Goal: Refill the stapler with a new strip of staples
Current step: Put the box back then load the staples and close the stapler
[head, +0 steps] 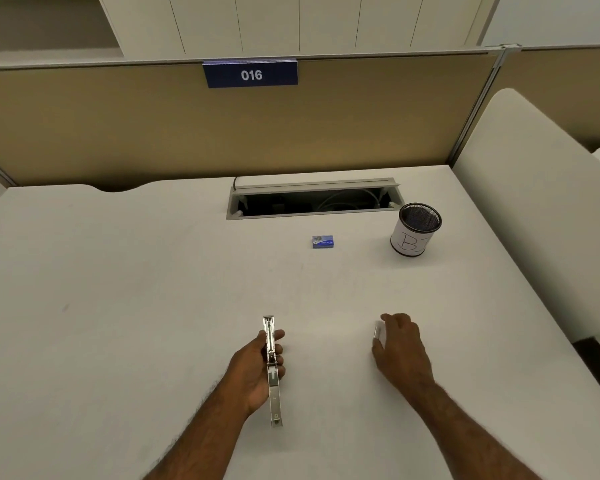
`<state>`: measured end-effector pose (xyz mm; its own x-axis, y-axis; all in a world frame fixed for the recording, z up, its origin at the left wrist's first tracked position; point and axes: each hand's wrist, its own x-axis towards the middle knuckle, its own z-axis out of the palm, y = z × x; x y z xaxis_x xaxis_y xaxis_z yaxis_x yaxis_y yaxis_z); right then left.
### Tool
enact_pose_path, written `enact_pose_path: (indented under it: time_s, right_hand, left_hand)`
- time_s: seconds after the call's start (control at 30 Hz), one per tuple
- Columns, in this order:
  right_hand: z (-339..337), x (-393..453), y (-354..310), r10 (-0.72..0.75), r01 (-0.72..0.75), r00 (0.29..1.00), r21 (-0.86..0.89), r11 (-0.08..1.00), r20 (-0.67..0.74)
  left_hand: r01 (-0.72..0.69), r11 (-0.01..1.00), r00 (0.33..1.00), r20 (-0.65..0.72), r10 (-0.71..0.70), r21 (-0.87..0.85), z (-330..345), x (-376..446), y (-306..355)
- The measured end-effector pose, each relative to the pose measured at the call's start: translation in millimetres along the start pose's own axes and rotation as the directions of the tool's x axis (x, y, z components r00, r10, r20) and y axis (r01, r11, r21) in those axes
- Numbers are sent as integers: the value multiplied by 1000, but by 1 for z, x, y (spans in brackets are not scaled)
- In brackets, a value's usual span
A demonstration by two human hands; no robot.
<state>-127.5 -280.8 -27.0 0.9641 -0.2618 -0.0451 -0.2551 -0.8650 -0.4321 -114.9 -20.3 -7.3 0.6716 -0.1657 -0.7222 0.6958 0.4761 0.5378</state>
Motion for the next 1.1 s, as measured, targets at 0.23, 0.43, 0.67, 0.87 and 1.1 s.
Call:
enact_pose_path:
  time_s: [0.23, 0.43, 0.67, 0.87, 1.1]
  right_hand:
    - [-4, 9, 3, -6, 2, 998, 82, 997, 55]
    - [-2, -4, -46, -275, 260, 961, 276, 925, 15]
    - [8, -21, -108, -488, 435, 860, 287, 853, 147]
    - [6, -20, -111, -522, 487, 832, 206, 849, 187]
    - [5, -17, -115, -536, 540, 809, 55, 840, 240]
  left_hand:
    - [-9, 1000, 1000, 29, 9, 8, -1, 0, -1]
    - [28, 1000, 997, 71, -27, -7, 3, -1, -8]
    - [3, 1000, 1000, 18, -4, 14, 10, 0, -17]
    - [-7, 999, 1000, -19, 8, 48, 10, -3, -17]
    - [7, 997, 999, -51, -3, 75, 13, -6, -17]
